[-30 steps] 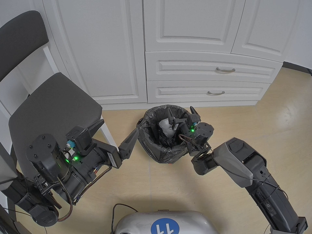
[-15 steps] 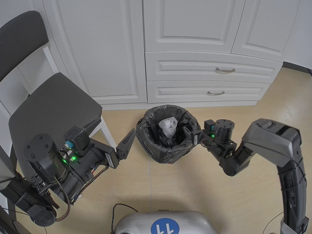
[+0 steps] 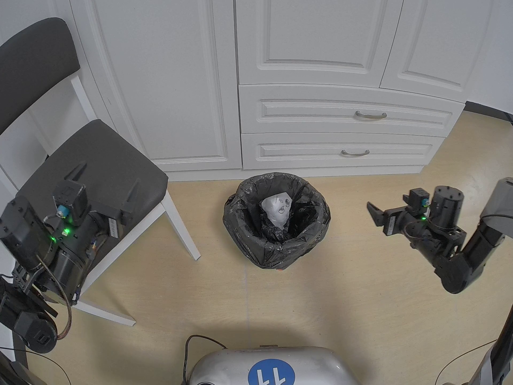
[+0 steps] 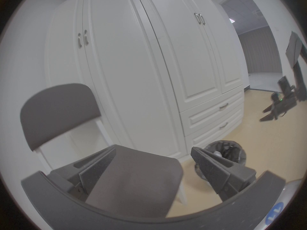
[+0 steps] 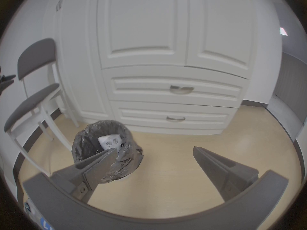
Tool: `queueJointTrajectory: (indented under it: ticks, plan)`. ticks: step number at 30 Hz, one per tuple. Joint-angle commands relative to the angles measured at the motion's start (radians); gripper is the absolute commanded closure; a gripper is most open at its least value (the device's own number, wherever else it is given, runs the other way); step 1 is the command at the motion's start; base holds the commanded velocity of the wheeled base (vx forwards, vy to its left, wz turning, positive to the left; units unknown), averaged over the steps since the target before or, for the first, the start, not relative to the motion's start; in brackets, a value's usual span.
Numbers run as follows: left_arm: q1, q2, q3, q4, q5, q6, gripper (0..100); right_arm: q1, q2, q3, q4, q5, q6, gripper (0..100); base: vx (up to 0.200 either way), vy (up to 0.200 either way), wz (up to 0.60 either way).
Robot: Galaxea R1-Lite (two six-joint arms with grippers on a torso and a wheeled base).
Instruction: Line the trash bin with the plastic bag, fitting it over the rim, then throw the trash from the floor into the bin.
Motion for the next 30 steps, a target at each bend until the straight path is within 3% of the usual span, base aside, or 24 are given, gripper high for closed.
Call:
queueJointTrajectory:
  ticks: [1,5,14,19,21,22,26,27,30]
  plan:
    - [0.072,-0.159,0.0,0.001,0.02,0.089,0,-0.09,-0.204,0.186,-0.123,-0.011,0.056,0,0.0,0.0,0.0]
    - [0.083,-0.312,0.006,0.022,0.045,0.105,0,-0.13,-0.329,0.269,-0.241,-0.011,0.089,0,0.0,0.0,0.0]
    - [0.155,-0.66,0.012,0.236,0.045,0.089,0,-0.119,-0.661,0.343,-0.241,-0.012,0.145,0,0.0,0.0,0.0]
    - [0.184,-0.983,-0.029,0.578,0.046,0.077,0,-0.116,-0.896,0.415,-0.24,-0.009,0.148,0,0.0,0.0,0.0]
    - [0.209,-1.073,-0.054,0.696,0.045,0.066,0,-0.116,-0.972,0.435,-0.198,-0.008,0.149,0,0.0,0.0,0.0]
    - [0.233,-1.161,-0.09,0.831,0.043,0.042,0,-0.116,-1.067,0.447,-0.134,-0.008,0.149,0,0.0,0.0,0.0]
    - [0.273,-1.286,-0.185,1.082,0.037,-0.016,0,-0.114,-1.291,0.43,0.07,-0.005,0.151,0,0.0,0.0,0.0]
    - [0.275,-1.291,-0.188,1.091,0.037,-0.019,0,-0.114,-1.304,0.429,0.081,-0.005,0.151,0,0.0,0.0,0.0]
    - [0.285,-1.352,-0.256,1.228,0.036,-0.108,0,-0.097,-1.549,0.349,0.395,0.001,0.151,0,0.0,0.0,0.0]
